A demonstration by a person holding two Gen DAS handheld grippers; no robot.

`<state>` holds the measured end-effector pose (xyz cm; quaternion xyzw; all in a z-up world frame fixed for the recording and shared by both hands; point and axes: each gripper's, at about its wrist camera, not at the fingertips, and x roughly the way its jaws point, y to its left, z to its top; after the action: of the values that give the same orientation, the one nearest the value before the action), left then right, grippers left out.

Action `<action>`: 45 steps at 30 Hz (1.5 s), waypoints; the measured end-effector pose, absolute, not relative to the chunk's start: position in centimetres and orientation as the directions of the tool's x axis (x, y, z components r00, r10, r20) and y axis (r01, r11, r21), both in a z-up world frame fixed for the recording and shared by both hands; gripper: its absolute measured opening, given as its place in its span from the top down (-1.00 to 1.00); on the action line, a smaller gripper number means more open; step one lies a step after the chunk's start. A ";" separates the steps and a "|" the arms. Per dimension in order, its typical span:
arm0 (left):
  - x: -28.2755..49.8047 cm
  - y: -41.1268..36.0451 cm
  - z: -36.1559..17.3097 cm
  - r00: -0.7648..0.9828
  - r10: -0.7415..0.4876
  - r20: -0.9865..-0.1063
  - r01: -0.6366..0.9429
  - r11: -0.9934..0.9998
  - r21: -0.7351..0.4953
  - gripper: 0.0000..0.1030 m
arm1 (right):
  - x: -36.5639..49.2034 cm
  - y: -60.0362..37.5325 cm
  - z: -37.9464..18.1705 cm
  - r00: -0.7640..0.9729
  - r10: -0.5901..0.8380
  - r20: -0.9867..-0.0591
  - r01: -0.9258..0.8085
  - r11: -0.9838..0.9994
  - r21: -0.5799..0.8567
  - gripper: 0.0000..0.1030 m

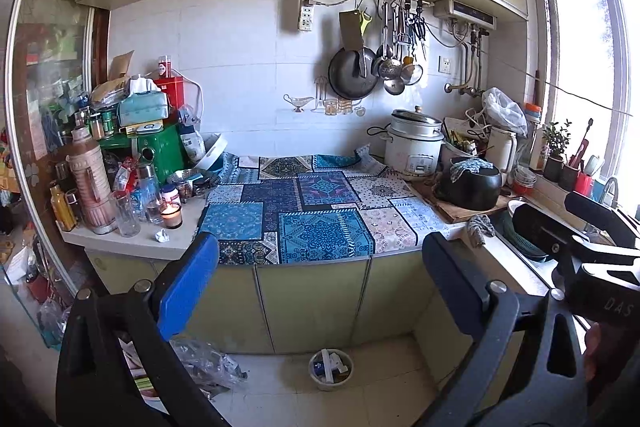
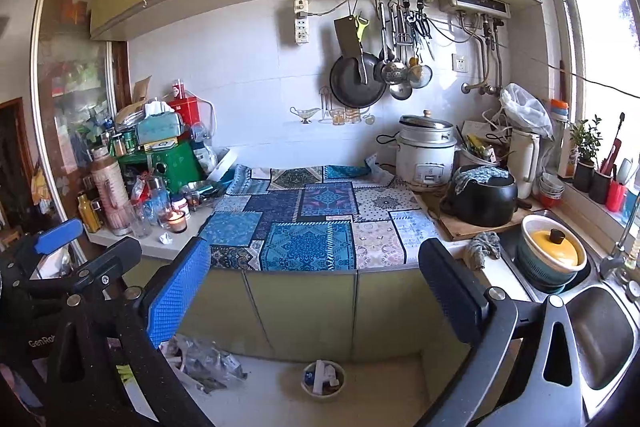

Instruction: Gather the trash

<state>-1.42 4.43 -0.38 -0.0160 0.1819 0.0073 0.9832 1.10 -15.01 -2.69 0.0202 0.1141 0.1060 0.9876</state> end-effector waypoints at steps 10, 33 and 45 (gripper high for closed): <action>-1.8 3.7 -0.6 0.927 0.021 -0.376 -0.039 0.998 -0.039 -0.98 | 0.3 -15.4 -3.1 0.945 0.231 -0.231 -0.225 0.973 0.050 -1.00; -1.1 1.9 -1.4 0.911 0.063 -0.408 -0.086 0.996 -0.038 -0.98 | 0.8 -17.3 -3.1 0.923 0.278 -0.266 -0.263 0.961 0.089 -1.00; -1.1 2.1 -1.3 0.909 0.057 -0.413 -0.092 0.994 -0.066 -0.98 | 0.6 -17.4 -3.0 0.924 0.277 -0.263 -0.265 0.961 0.081 -1.00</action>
<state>-1.05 2.09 -1.27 -0.0418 0.2097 0.0379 0.9761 0.59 -17.45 -3.02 0.0219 0.1371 0.1380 0.9807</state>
